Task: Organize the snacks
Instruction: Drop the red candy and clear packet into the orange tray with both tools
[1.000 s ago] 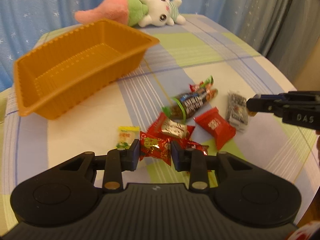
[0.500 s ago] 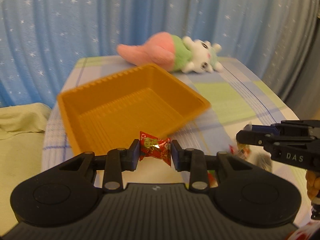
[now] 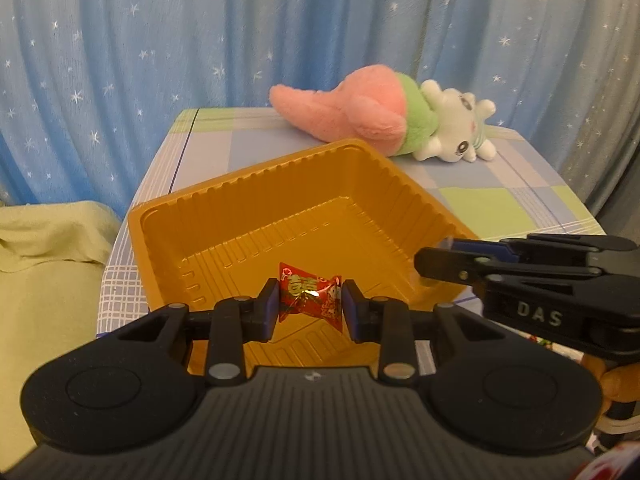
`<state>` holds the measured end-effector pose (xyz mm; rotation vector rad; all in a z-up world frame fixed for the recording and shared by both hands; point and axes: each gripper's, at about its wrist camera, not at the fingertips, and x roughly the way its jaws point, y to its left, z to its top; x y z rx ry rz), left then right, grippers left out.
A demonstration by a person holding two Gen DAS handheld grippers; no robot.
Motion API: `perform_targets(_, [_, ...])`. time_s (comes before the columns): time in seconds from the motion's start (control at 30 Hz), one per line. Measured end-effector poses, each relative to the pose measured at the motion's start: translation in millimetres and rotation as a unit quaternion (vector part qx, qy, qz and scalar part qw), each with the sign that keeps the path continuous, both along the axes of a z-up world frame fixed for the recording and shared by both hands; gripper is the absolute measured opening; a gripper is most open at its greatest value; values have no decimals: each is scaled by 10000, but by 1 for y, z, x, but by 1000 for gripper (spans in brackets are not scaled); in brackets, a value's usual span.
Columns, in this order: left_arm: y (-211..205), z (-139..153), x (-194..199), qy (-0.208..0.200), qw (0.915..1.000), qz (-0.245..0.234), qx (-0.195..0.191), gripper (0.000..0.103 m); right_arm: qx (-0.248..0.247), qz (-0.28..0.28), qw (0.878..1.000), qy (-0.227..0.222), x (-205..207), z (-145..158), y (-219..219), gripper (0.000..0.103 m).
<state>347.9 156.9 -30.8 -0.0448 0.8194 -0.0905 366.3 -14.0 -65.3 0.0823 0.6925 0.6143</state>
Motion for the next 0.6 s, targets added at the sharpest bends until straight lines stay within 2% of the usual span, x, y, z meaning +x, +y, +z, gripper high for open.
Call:
perform_targets(0.33, [14,-17,16,226,9997,34,-84,30,75,-135,9995,285,28,-11,16,23])
perform_targets(0.4, [15,-19,17,245,9997,20,-89,30,112,-232,9990,360,32,-10,18,36])
perform_targets(0.43, [16,-19,18,252,9996,15,-95,30,143,-290,9989,343,32,-10,17,51])
perform_targets(0.47, [16,-19,18,256,9996,11,-102,31,184,-363,9988,286,31,-9,16,59])
perform_targets(0.6, [18,-21,19,279,9995,-14,-119,31,233,-470,9983,269,30,-5,13,59])
